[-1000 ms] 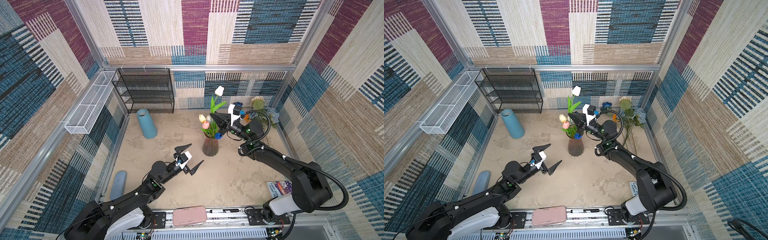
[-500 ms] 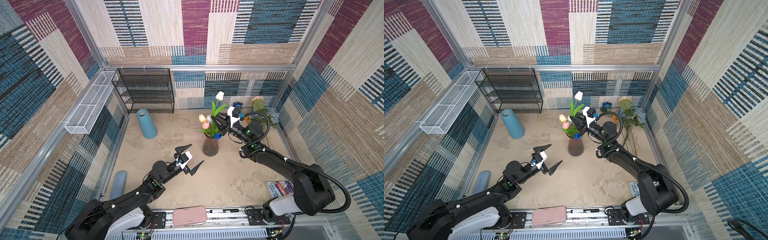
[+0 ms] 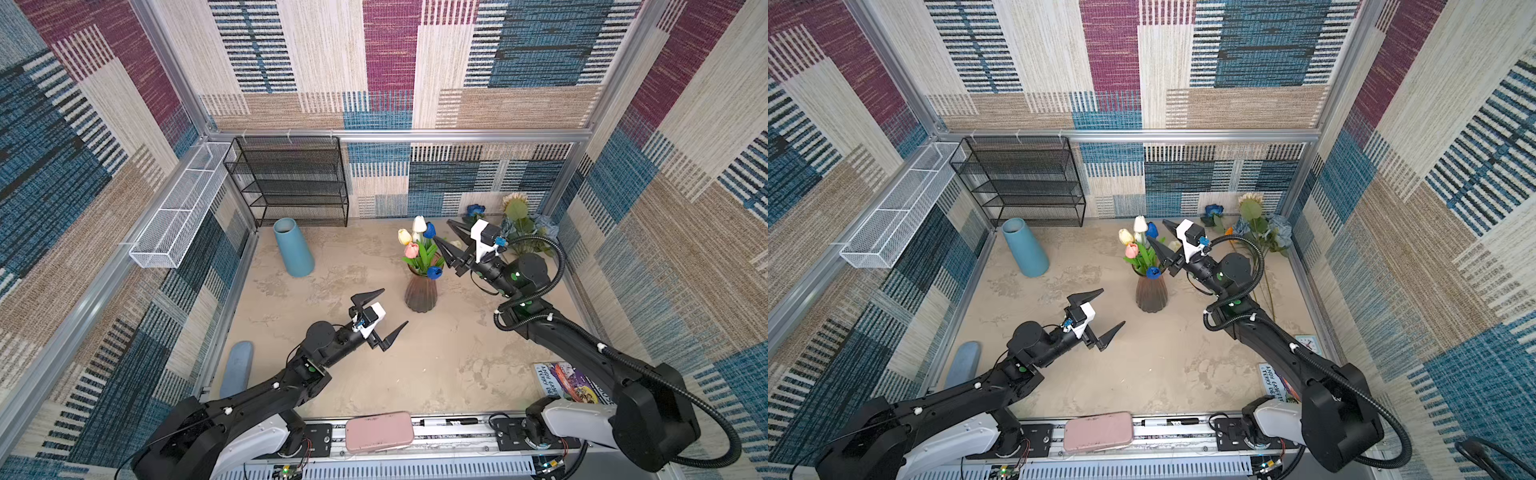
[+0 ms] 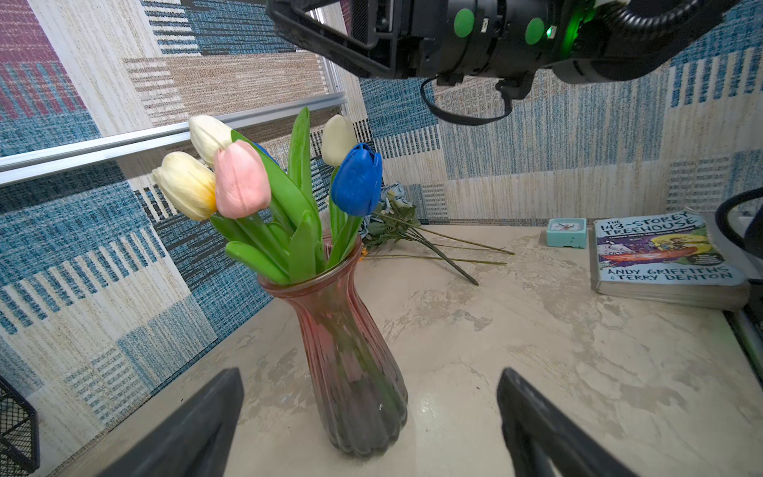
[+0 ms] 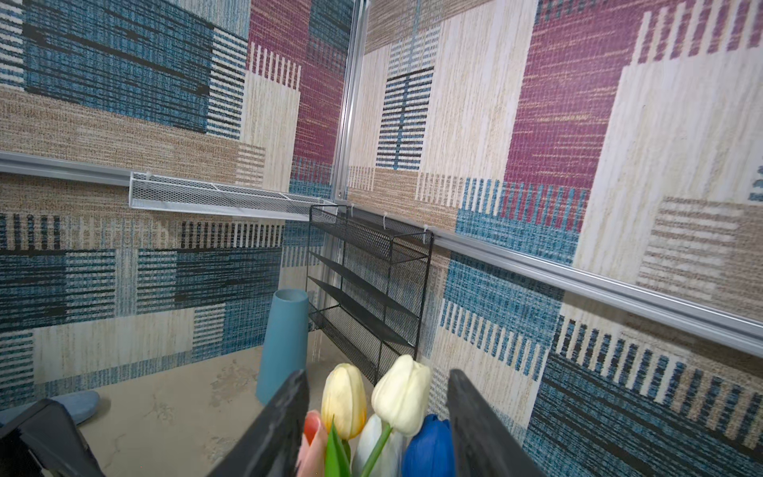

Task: Arrange the flowers into the vase
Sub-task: 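Lower the second white tulip stem into the vase and open the right gripper, then draw the right gripper back while the left gripper moves into the tulip leaves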

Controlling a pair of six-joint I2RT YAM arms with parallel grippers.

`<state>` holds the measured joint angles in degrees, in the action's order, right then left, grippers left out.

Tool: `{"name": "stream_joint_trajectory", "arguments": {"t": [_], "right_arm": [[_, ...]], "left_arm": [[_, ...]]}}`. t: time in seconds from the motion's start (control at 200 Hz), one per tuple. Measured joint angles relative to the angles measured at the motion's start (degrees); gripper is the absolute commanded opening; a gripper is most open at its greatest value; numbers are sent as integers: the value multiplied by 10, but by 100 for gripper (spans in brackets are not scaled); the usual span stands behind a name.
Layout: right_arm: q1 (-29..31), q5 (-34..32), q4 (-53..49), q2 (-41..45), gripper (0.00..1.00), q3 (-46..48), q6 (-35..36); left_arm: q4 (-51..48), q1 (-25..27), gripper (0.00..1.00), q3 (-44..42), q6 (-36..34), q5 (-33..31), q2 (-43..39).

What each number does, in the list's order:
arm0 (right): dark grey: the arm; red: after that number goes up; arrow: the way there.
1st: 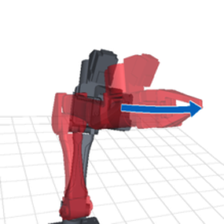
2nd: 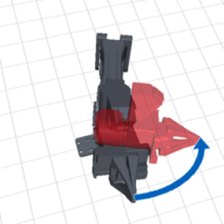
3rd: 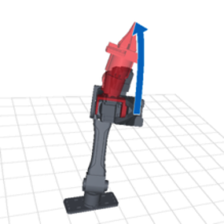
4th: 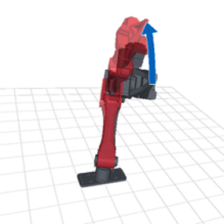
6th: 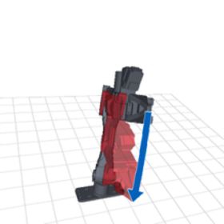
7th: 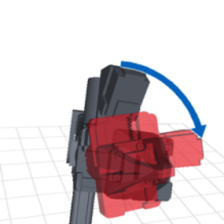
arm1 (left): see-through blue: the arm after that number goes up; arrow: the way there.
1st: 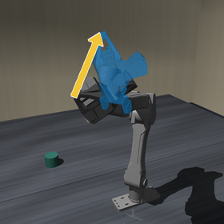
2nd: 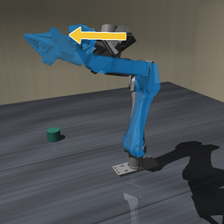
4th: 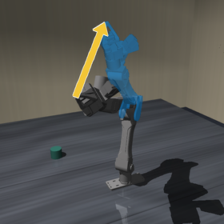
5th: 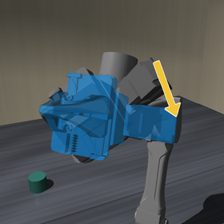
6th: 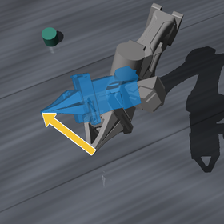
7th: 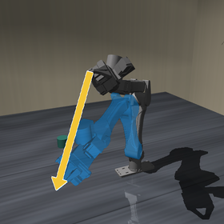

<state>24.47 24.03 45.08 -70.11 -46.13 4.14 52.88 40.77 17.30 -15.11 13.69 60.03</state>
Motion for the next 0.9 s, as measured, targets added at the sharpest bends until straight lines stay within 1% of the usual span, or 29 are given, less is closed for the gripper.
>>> {"name": "stream_joint_trajectory", "arguments": {"t": [0.2, 0.335, 0.416, 0.526, 0.611, 0.701, 0.771, 0.901], "right_arm": [[0, -53, -12, 46, 65, 17, -5], [-1, -91, -26, 75, 76, 32, -17], [-4, -111, -26, 89, 81, 44, -26], [-19, -140, -25, 105, 89, 75, -48], [-41, -156, -23, 117, 97, 105, -77], [-70, -161, -22, 126, 100, 134, -109], [-91, -163, -20, 134, 100, 161, -132], [-99, -170, -11, 161, 100, 218, -148]], "left_arm": [[-4, 0, 99, 9, 2, 0, -2], [-7, -4, 99, 21, 4, 2, -1], [-5, -20, 99, 30, 16, 3, 18], [1, -51, 99, 52, 46, 17, 68], [8, -61, 99, 74, 58, 26, 113], [9, -61, 99, 103, 70, 38, 162], [9, -62, 99, 125, 79, 47, 194], [11, -63, 99, 162, 79, 52, 252]]}}
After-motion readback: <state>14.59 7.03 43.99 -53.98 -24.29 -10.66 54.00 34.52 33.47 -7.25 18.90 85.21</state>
